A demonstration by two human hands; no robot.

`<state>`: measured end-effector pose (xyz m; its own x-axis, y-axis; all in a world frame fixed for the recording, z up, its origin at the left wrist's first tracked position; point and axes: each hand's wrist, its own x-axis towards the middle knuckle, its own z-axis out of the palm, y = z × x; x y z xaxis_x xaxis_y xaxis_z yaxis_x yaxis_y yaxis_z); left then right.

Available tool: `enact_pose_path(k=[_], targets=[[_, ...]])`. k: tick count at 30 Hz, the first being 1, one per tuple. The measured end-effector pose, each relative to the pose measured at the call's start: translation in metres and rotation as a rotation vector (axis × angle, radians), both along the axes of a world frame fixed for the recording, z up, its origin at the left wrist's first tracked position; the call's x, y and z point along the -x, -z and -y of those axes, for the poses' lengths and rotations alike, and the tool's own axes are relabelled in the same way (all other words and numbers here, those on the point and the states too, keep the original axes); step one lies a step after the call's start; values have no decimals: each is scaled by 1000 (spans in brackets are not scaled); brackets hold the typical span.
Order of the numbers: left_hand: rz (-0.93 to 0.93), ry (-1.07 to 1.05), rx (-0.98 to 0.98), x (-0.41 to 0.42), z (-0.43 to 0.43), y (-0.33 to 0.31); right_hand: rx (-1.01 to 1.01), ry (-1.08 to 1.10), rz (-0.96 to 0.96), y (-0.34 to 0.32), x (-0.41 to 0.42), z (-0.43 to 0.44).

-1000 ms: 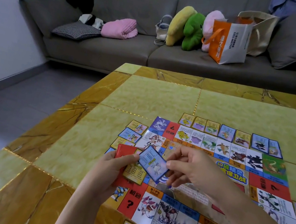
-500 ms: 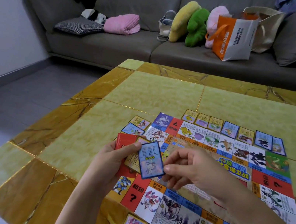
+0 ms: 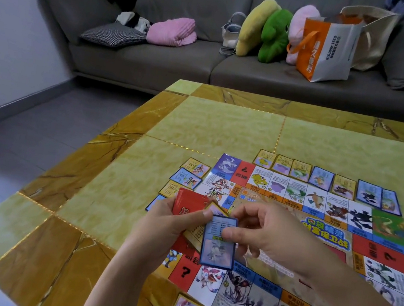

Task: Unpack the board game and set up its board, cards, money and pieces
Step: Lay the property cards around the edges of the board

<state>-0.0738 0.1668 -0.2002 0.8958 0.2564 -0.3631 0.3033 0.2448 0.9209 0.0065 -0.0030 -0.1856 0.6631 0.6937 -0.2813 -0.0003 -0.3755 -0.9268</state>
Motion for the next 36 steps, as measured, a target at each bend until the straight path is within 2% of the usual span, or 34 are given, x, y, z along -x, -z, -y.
enact_pose_path(k=[6,11,13,18,25,31,36], targets=[[-46,16,139,-1,-5,0,31,44,37,3,-8,-5],[-28,-54,439,0,-6,-6,13,61,1,1,-15,-5],[-14,-80,503,0,-7,-6,-1,64,-35,0,-18,-3],[-47,-92,435,-3,-9,0,31,21,-61,-1,-22,1],[1,-5,255,-1,-11,5,28,-9,-45,6,-30,-4],[42,-310,310,-5,-20,8,-27,231,154,-9,-91,-21],[56,-468,380,-7,-25,9,68,397,324,-2,-160,-46]])
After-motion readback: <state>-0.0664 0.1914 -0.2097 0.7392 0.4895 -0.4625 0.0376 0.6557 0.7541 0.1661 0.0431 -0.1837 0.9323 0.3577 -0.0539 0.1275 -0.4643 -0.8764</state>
